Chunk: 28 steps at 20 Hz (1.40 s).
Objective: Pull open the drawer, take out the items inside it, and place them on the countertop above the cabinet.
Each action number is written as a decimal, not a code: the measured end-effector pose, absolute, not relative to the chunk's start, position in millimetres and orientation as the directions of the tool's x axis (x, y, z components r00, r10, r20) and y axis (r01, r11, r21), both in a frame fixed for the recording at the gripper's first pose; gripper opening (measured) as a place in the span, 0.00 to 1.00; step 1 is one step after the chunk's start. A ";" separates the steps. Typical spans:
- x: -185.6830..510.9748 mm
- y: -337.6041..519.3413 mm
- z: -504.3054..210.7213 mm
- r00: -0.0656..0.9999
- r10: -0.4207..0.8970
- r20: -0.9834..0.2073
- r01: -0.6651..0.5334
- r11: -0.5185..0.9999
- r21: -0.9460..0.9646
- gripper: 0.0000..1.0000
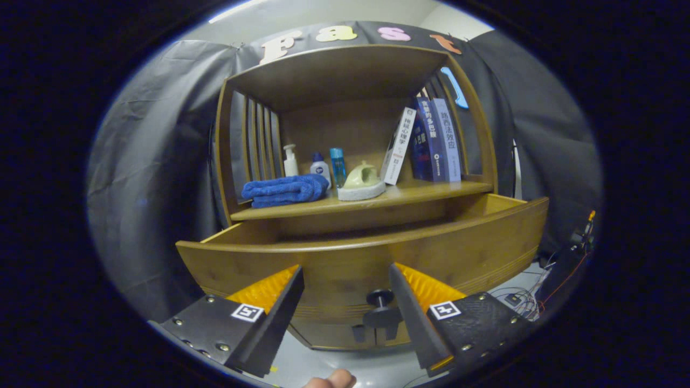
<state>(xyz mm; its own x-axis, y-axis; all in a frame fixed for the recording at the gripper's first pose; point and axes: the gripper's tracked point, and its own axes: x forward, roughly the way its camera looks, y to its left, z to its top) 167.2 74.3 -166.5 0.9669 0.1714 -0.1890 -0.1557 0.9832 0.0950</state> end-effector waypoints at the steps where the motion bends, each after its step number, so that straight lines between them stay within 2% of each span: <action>1: 174.3 76.3 -168.9 0.965 0.179 -0.194 -0.161 0.981 0.108 0.96; 16: 268.2 93.7 -169.9 0.953 0.220 -0.206 -0.182 0.965 0.188 0.96; 28: 283.6 95.8 -169.5 0.948 0.257 -0.187 -0.213 0.951 0.225 0.96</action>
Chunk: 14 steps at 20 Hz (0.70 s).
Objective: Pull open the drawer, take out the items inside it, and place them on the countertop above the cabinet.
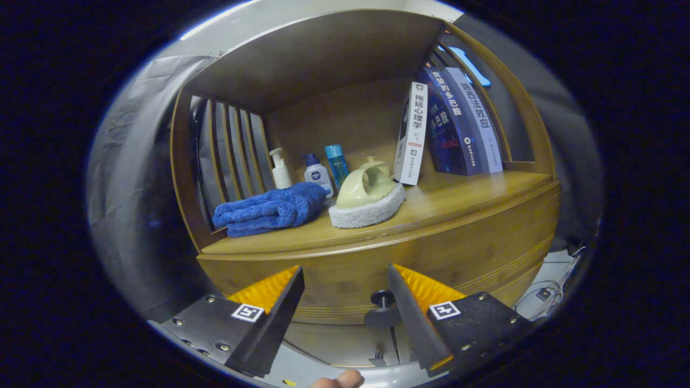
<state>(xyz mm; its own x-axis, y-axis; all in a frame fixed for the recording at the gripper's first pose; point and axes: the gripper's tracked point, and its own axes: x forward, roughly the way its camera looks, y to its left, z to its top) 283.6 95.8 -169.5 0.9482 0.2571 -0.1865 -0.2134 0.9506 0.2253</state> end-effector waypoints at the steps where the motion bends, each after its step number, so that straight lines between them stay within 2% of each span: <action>1: 283.2 96.0 -169.2 0.949 0.259 -0.179 -0.216 0.949 0.229 0.96; 14: 281.7 97.6 -167.6 0.949 0.280 -0.148 -0.231 0.932 0.280 0.96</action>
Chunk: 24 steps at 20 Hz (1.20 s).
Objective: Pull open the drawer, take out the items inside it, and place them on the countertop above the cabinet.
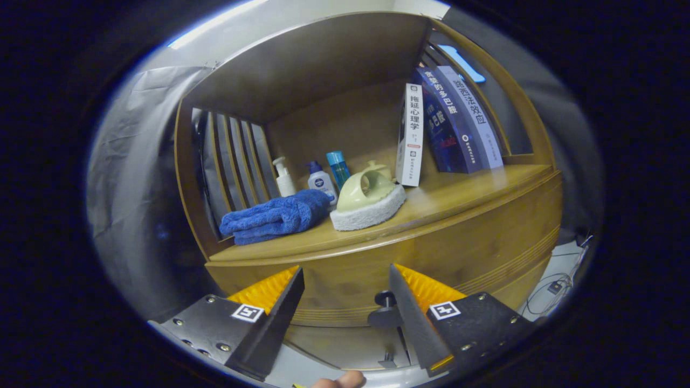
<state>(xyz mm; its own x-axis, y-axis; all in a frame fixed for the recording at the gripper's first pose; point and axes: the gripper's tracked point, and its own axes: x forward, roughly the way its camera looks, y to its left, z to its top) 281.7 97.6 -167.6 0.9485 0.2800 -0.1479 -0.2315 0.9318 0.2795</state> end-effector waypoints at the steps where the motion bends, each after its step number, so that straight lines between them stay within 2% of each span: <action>1: 282.2 97.8 -167.8 0.949 0.279 -0.150 -0.230 0.933 0.277 0.96; 8: 265.6 101.6 -169.9 0.938 0.287 -0.195 -0.229 0.934 0.276 0.99; 12: 240.5 82.1 -158.5 0.945 0.235 -0.226 -0.182 0.956 0.231 0.99; 19: 201.6 34.5 -85.4 0.981 0.119 -0.152 -0.108 0.991 0.079 0.99; 24: 164.4 7.2 -14.8 0.999 0.048 -0.020 -0.048 0.998 -0.031 0.99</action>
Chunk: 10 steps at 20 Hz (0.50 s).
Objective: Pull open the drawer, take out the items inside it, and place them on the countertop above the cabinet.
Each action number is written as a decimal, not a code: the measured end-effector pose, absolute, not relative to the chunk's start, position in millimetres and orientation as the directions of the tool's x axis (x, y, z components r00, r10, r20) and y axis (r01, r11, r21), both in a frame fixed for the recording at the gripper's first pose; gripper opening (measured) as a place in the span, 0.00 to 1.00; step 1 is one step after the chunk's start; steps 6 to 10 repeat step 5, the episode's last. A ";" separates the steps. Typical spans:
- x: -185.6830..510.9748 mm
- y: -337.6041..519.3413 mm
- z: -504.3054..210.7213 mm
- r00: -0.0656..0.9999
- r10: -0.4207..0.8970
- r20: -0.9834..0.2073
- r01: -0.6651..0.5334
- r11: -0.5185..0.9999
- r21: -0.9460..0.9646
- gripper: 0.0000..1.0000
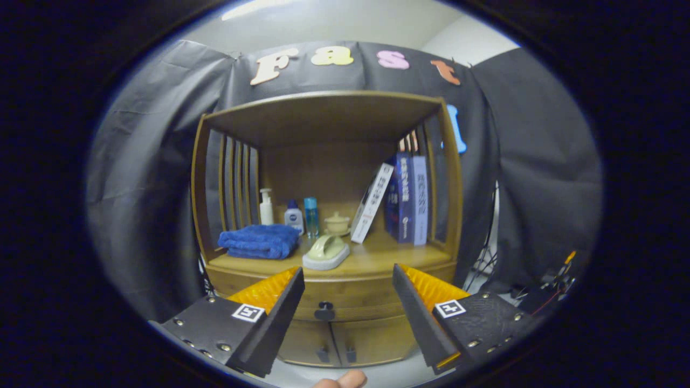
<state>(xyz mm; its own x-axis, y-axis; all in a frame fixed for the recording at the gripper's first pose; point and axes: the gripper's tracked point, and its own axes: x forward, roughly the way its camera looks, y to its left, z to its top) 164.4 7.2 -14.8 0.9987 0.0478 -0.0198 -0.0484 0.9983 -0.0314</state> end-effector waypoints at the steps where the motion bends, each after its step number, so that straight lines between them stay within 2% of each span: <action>1: 155.6 3.0 -0.9 0.999 0.035 0.005 -0.034 0.998 -0.049 0.99; 5: 129.3 -16.4 38.7 0.996 -0.015 0.087 0.023 0.996 -0.084 0.99; 10: 129.3 -16.4 38.7 0.996 -0.015 0.087 0.023 0.996 -0.084 0.99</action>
